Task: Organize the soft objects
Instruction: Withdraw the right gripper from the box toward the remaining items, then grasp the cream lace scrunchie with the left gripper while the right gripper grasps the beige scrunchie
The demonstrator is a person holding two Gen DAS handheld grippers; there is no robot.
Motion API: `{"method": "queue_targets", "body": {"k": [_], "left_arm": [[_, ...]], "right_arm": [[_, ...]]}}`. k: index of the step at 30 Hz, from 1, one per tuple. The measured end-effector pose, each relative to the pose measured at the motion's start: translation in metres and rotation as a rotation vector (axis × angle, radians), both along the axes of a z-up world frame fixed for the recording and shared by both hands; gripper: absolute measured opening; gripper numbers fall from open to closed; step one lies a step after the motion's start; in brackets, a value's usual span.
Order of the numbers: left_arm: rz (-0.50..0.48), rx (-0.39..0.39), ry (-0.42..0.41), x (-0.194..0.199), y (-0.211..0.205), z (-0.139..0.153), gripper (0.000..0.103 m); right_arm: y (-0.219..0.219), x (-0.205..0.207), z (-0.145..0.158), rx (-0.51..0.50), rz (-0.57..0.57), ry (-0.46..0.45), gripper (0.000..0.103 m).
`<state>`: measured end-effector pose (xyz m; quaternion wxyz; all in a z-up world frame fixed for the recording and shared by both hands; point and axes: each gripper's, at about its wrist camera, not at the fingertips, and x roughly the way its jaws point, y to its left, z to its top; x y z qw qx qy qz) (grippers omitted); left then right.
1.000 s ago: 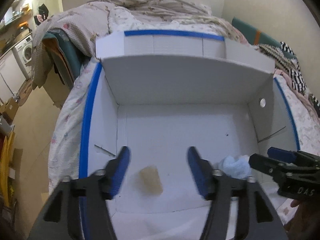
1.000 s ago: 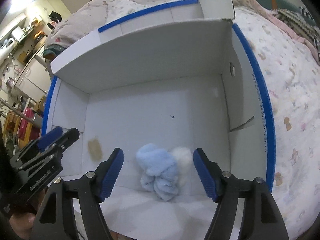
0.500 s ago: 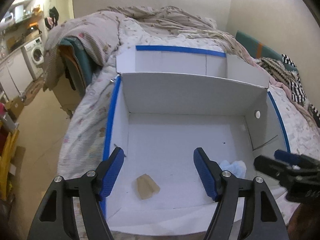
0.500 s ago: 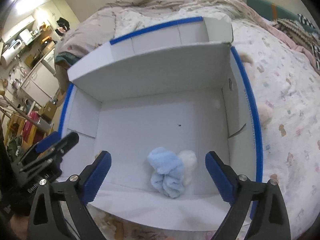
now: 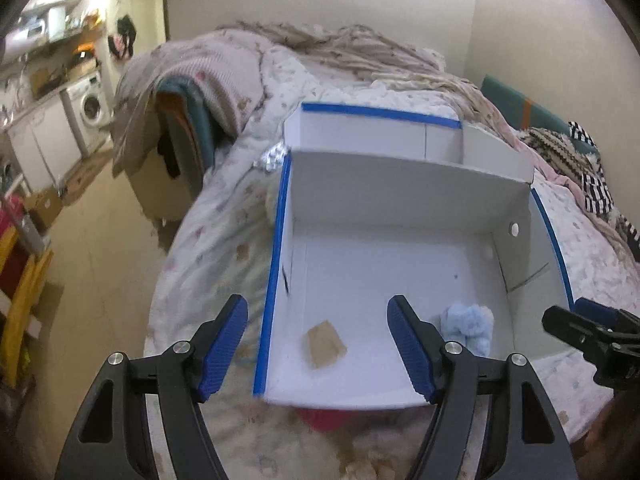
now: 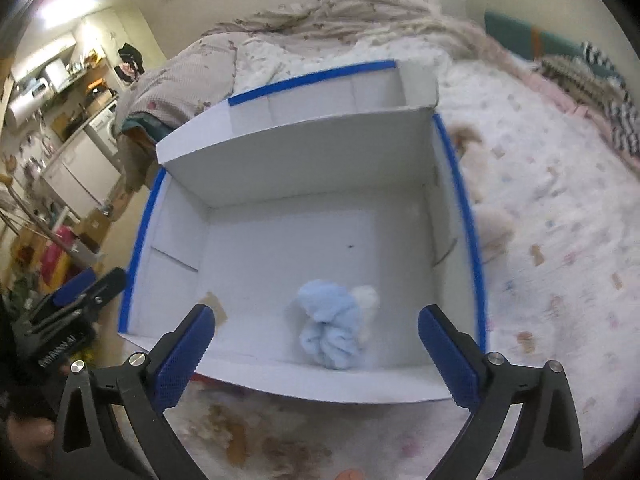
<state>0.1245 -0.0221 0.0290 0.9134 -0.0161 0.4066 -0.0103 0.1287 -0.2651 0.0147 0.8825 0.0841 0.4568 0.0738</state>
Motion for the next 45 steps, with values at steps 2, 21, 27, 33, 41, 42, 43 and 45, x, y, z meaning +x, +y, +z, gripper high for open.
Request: {"method": "queue_targets", "body": {"k": [2, 21, 27, 33, 41, 42, 43, 45], "left_arm": [[0.005, -0.019, 0.037, -0.007, 0.004, -0.006, 0.07], [0.036, -0.061, 0.152, -0.066, 0.018, -0.04, 0.07], [0.031, -0.053, 0.196, -0.072, 0.013, -0.048, 0.07], [0.037, -0.044, 0.234, -0.069, 0.014, -0.063, 0.07], [-0.026, -0.1, 0.34, -0.064, 0.001, -0.086, 0.07], [-0.037, -0.098, 0.364, -0.063, -0.003, -0.092, 0.07], [-0.045, -0.103, 0.39, -0.062, -0.006, -0.097, 0.07], [-0.053, -0.122, 0.442, -0.06, -0.01, -0.109, 0.07]], "right_arm": [[-0.001, -0.005, 0.0, -0.002, 0.005, 0.001, 0.103], [-0.004, -0.067, -0.035, 0.04, -0.053, 0.111, 0.103], [-0.005, -0.077, -0.061, 0.091, -0.053, 0.2, 0.103], [-0.009, -0.079, -0.083, 0.138, -0.1, 0.269, 0.103], [-0.017, -0.072, -0.091, 0.159, -0.147, 0.301, 0.103], [-0.017, -0.07, -0.093, 0.159, -0.145, 0.306, 0.103], [-0.016, -0.07, -0.094, 0.157, -0.143, 0.309, 0.103], [-0.016, -0.07, -0.095, 0.146, -0.139, 0.312, 0.103]]}}
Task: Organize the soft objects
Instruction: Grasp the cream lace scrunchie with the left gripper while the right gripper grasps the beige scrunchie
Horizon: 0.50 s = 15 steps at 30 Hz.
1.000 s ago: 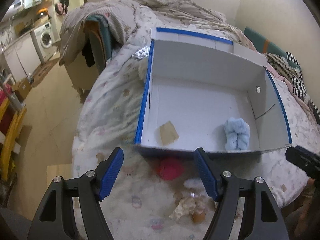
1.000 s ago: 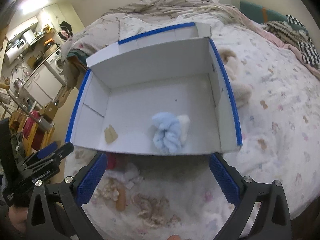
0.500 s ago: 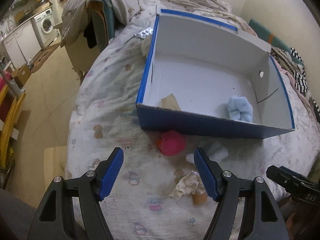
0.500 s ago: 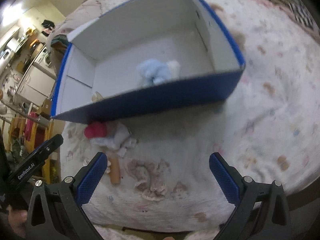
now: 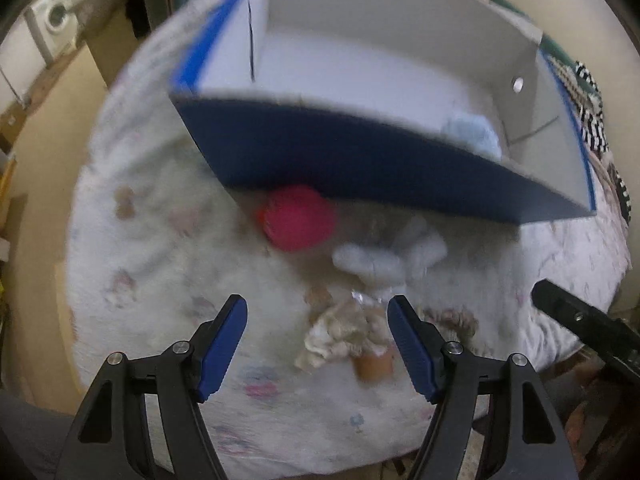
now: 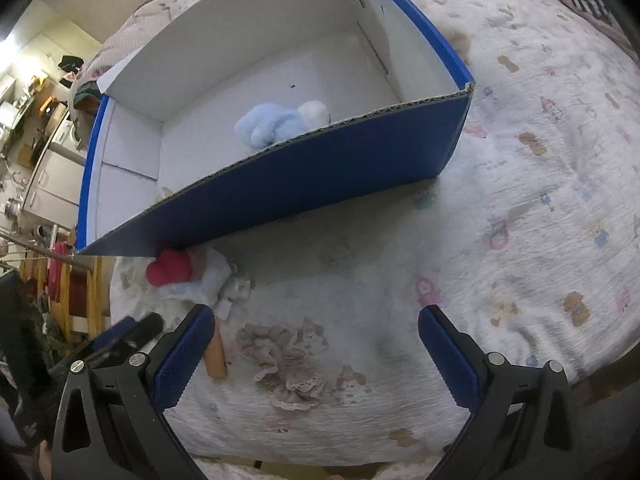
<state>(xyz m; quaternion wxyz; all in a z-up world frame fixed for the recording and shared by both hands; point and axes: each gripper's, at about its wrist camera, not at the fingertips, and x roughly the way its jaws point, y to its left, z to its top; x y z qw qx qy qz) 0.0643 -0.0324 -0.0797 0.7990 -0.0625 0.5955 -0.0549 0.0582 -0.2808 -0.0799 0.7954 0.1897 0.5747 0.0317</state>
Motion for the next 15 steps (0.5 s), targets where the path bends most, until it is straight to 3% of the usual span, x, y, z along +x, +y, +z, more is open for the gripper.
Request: {"method": "queue_targets", "body": {"k": [2, 3, 5, 6, 7, 10, 15], "left_arm": [[-0.003, 0.008, 0.044, 0.001, -0.003, -0.01, 0.069], [-0.009, 0.024, 0.059, 0.001, -0.005, -0.014, 0.063], [-0.018, 0.045, 0.07, 0.002, -0.008, -0.019, 0.042], [-0.024, 0.037, 0.079, 0.002, -0.008, -0.021, 0.021], [-0.032, 0.017, 0.094, 0.003, -0.009, -0.024, 0.014], [-0.039, -0.018, 0.112, 0.0, -0.006, -0.023, 0.012], [-0.027, -0.071, 0.02, -0.005, 0.006, 0.008, 0.012]], "right_arm": [[0.0, 0.001, -0.001, -0.004, 0.004, 0.0, 0.103], [-0.001, 0.001, -0.002, -0.006, 0.006, 0.001, 0.103], [0.0, 0.002, -0.005, -0.006, 0.011, 0.008, 0.103], [0.002, 0.003, -0.007, -0.001, 0.016, 0.015, 0.103], [0.002, 0.004, -0.009, 0.008, 0.023, 0.022, 0.103], [0.009, 0.006, -0.014, 0.027, 0.053, 0.043, 0.103], [0.021, 0.007, -0.022, 0.047, 0.085, 0.07, 0.103]]}}
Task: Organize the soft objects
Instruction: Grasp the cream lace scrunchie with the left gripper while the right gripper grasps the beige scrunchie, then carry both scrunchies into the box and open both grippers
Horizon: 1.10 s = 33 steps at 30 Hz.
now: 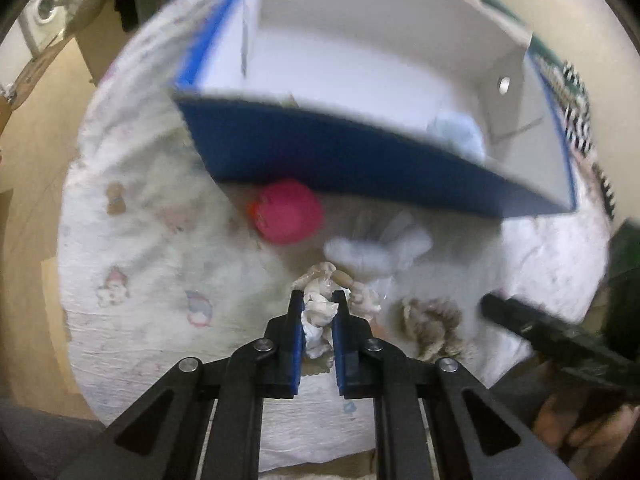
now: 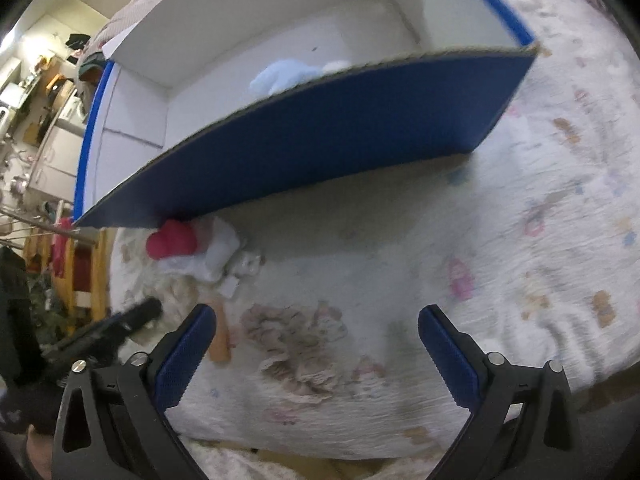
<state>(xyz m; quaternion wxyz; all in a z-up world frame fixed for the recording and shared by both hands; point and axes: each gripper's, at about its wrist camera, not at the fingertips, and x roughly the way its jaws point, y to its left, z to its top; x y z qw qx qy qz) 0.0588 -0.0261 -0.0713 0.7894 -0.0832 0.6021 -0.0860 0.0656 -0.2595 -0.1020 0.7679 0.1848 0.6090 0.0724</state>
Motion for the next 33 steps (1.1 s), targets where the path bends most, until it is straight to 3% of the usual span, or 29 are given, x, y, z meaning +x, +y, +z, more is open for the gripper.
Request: {"method": "queue_targets", "body": {"k": [2, 3, 4, 6, 12, 14, 16, 17, 24, 33], "left_arm": [[0.038, -0.023, -0.032, -0.002, 0.014, 0.012, 0.012], [0.062, -0.023, -0.041, -0.003, 0.021, 0.015, 0.012], [0.085, -0.019, -0.052, -0.004, 0.029, 0.018, 0.012], [0.129, -0.012, -0.062, -0.005, 0.041, 0.021, 0.012], [0.186, -0.003, -0.059, -0.002, 0.056, 0.021, 0.012], [0.181, 0.014, -0.07, -0.002, 0.053, 0.021, 0.012], [0.174, 0.026, -0.08, -0.003, 0.05, 0.021, 0.012], [0.172, 0.027, -0.081, -0.002, 0.049, 0.021, 0.012], [0.169, 0.044, -0.1, -0.004, 0.049, 0.024, 0.012], [0.195, 0.11, -0.151, -0.007, 0.052, 0.033, 0.012]], "right_arm": [[0.005, 0.0, -0.003, 0.0, 0.018, 0.01, 0.103], [0.008, 0.0, -0.005, -0.005, 0.031, 0.013, 0.096], [0.012, 0.0, -0.007, -0.004, 0.048, 0.02, 0.077], [0.02, 0.0, -0.014, 0.01, 0.085, 0.049, 0.063], [0.046, -0.002, -0.031, -0.045, 0.167, 0.093, 0.063], [0.053, -0.004, -0.037, -0.051, 0.196, 0.107, 0.058], [0.059, -0.006, -0.04, -0.085, 0.226, 0.105, 0.019], [0.061, -0.007, -0.041, -0.081, 0.229, 0.105, 0.015], [0.052, -0.012, -0.017, -0.026, 0.18, -0.001, 0.013], [0.042, -0.011, -0.006, -0.017, 0.153, -0.03, 0.013]]}}
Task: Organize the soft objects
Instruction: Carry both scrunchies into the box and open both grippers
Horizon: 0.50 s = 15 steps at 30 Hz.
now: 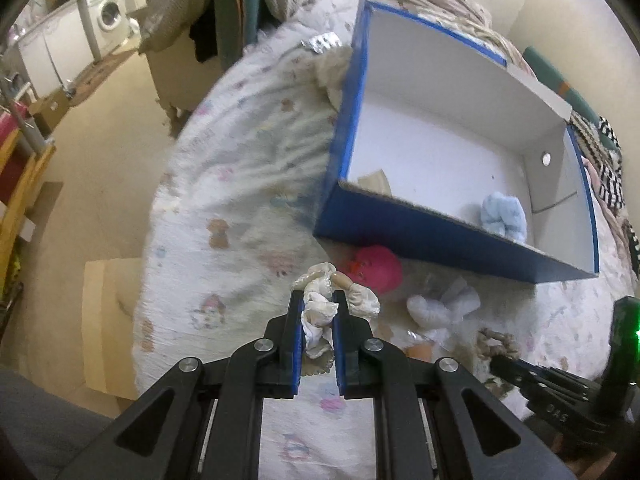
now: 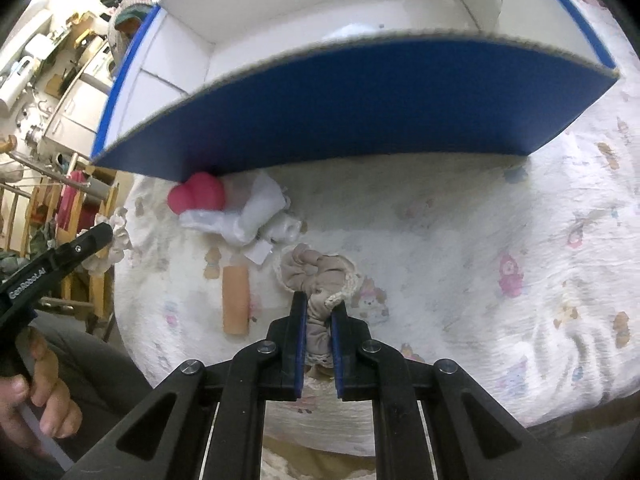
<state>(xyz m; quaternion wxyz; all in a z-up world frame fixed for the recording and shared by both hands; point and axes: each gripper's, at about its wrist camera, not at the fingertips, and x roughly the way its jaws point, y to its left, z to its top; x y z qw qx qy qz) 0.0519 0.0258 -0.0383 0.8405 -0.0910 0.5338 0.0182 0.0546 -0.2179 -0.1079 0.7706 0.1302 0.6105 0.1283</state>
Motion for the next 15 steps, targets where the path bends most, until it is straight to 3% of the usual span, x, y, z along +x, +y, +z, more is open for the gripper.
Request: {"method": "queue_targets", "body": {"k": [10, 15], "left_arm": [[0.019, 0.081, -0.216, -0.016, -0.003, 0.051, 0.012], [0.0, 0.085, -0.27, -0.011, -0.01, 0.071, 0.012]], "right_arm": [[-0.019, -0.01, 0.068, 0.057, -0.038, -0.212, 0.013], [-0.038, -0.003, 0.092, 0.111, -0.065, -0.27, 0.013]]}}
